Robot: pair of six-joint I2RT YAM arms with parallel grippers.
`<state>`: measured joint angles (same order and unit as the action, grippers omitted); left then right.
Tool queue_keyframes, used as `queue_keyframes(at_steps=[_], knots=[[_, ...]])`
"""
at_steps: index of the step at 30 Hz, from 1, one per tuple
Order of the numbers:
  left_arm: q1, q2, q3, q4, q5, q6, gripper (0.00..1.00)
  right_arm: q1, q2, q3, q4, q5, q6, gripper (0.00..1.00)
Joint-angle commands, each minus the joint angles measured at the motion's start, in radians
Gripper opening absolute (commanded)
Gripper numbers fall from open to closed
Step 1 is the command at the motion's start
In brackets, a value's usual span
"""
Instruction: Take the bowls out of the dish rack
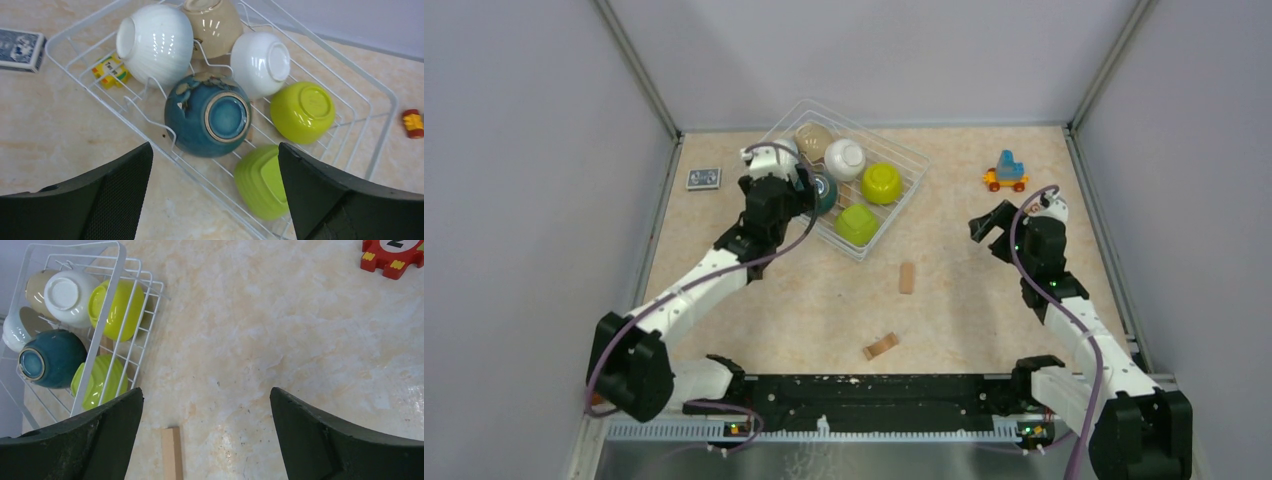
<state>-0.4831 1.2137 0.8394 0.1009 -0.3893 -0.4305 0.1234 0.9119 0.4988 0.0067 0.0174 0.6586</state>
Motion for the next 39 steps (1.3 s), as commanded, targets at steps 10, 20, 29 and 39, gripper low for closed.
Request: queue_keyframes(at_steps=[10, 20, 29, 39], knots=[[0.048, 0.52, 0.584, -0.259, -0.28, 0.243, 0.99, 0.003, -0.049, 0.028, -0.037, -0.078, -0.01, 0.97], [0.168, 0.636, 0.683, -0.269, -0.129, 0.233, 0.99, 0.004, -0.077, 0.021, -0.061, -0.062, -0.033, 0.97], [0.201, 0.747, 0.796, -0.317, -0.009, 0.237, 0.99, 0.004, -0.058, 0.024, -0.046, -0.055, -0.024, 0.97], [0.204, 0.829, 0.874, -0.371, -0.034, 0.225, 0.98, 0.004, -0.043, 0.029, -0.041, -0.05, -0.025, 0.97]])
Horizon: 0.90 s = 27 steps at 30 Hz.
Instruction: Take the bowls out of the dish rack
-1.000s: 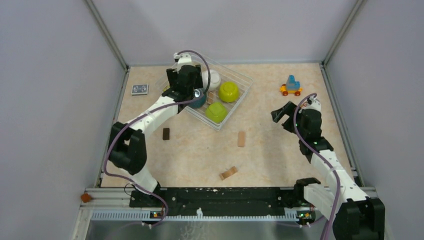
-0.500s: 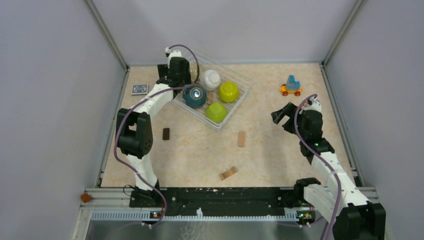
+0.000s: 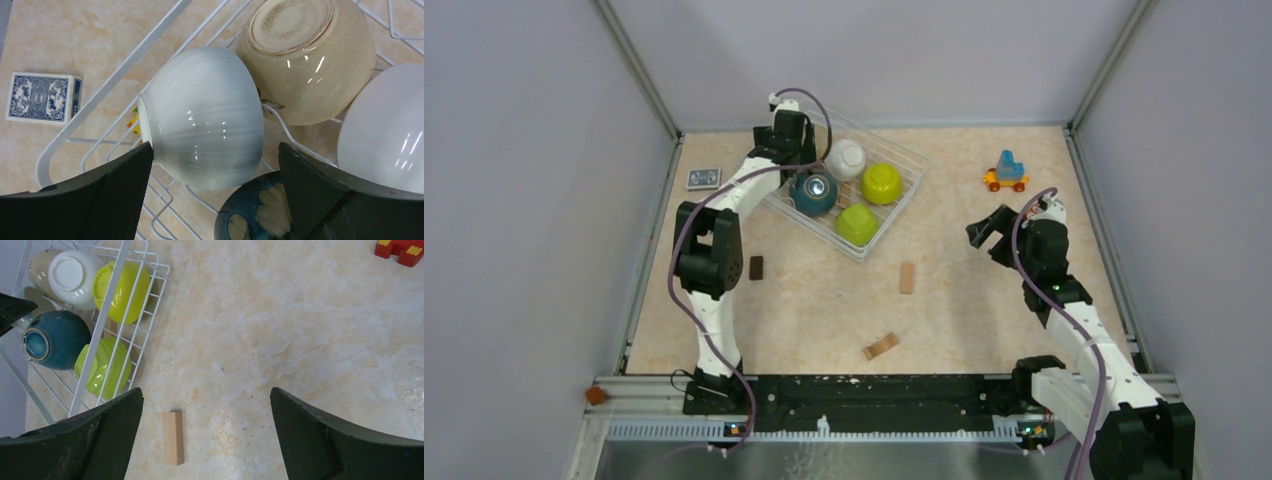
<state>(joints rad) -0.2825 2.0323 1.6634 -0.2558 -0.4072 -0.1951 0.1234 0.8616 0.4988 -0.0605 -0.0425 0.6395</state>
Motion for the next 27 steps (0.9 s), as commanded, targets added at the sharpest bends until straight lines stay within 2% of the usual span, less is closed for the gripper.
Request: queue_keyframes(at_steps=[1, 7, 18, 27], knots=[[0.003, 0.011, 0.049, -0.014, -0.026, -0.009, 0.98, 0.004, 0.01, 0.029, 0.03, 0.009, -0.005, 0.97], [0.013, 0.017, 0.039, -0.006, -0.038, -0.013, 0.93, 0.004, 0.017, 0.033, 0.03, 0.01, -0.003, 0.97], [0.019, -0.016, -0.009, 0.051, -0.049, 0.016, 0.69, 0.004, 0.016, 0.038, 0.022, 0.015, -0.001, 0.97], [0.003, -0.091, -0.049, 0.088, -0.086, 0.086, 0.58, 0.004, 0.014, 0.046, 0.017, 0.017, 0.0, 0.97]])
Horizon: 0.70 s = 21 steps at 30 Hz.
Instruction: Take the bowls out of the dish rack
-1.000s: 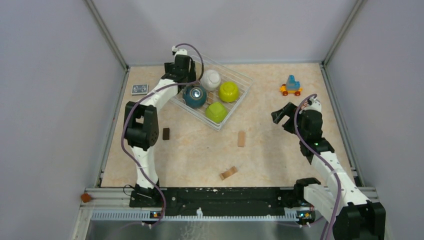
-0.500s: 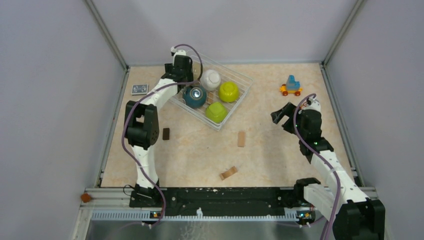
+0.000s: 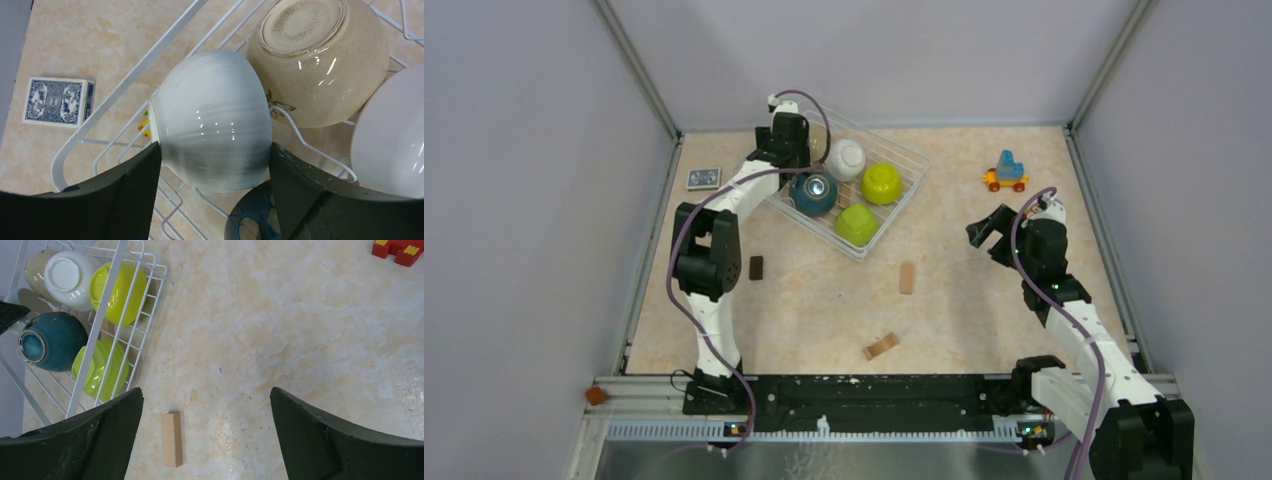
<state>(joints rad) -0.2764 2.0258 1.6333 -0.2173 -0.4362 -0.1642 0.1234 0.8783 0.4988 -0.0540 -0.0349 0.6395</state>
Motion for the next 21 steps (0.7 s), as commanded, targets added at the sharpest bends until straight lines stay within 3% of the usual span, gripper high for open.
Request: queue_keyframes(at_steps=[1, 13, 21], knots=[[-0.009, -0.091, -0.022, 0.055, -0.069, 0.068, 0.57, 0.004, -0.003, 0.046, 0.011, 0.009, 0.002, 0.97], [-0.106, -0.098, -0.026, 0.129, -0.328, 0.255, 0.57, 0.004, -0.007, 0.051, 0.006, 0.009, -0.003, 0.97], [-0.141, -0.113, -0.024, 0.147, -0.347, 0.291, 0.56, 0.004, -0.009, 0.056, 0.002, 0.009, -0.006, 0.97]])
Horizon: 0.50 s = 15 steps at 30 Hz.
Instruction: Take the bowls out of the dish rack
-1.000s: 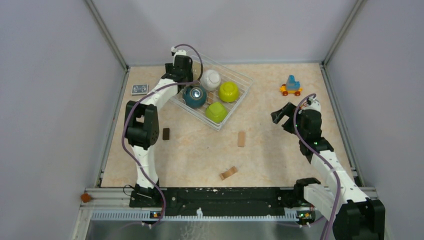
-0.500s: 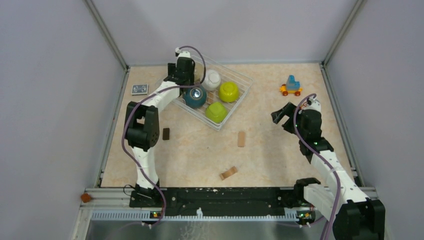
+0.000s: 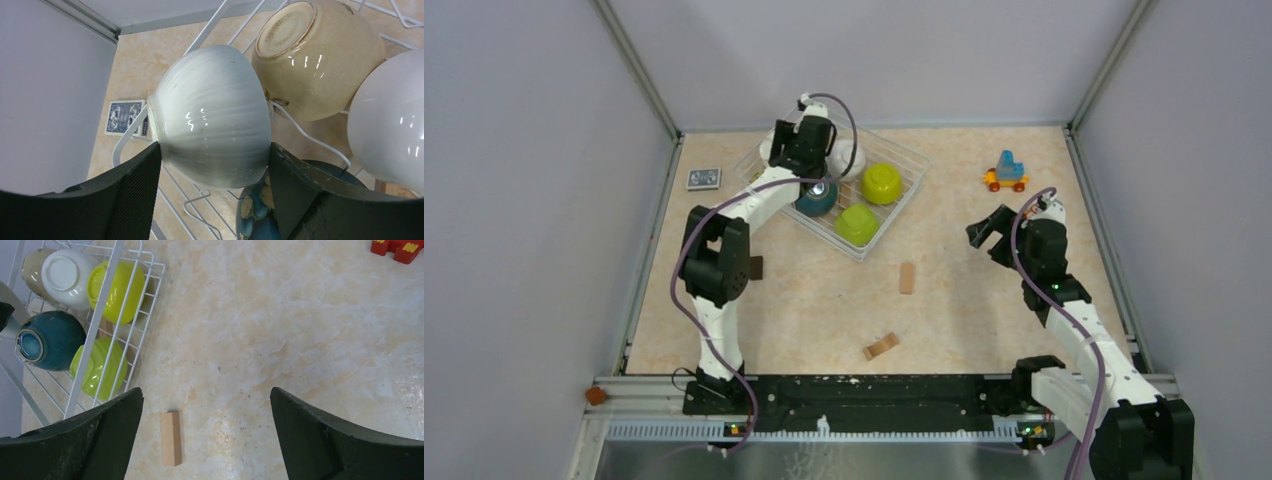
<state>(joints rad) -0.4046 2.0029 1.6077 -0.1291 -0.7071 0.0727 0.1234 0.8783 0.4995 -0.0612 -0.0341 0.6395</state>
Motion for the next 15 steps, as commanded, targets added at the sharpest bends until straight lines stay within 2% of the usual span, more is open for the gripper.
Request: queue_keyframes(at_steps=[1, 15], knots=[[-0.017, -0.093, 0.002, 0.061, -0.083, 0.06, 0.56, 0.004, -0.009, 0.056, 0.008, 0.009, -0.006, 0.97], [-0.022, -0.211, -0.021, 0.031, 0.011, -0.026, 0.56, 0.004, -0.014, 0.063, 0.005, 0.001, -0.006, 0.97]])
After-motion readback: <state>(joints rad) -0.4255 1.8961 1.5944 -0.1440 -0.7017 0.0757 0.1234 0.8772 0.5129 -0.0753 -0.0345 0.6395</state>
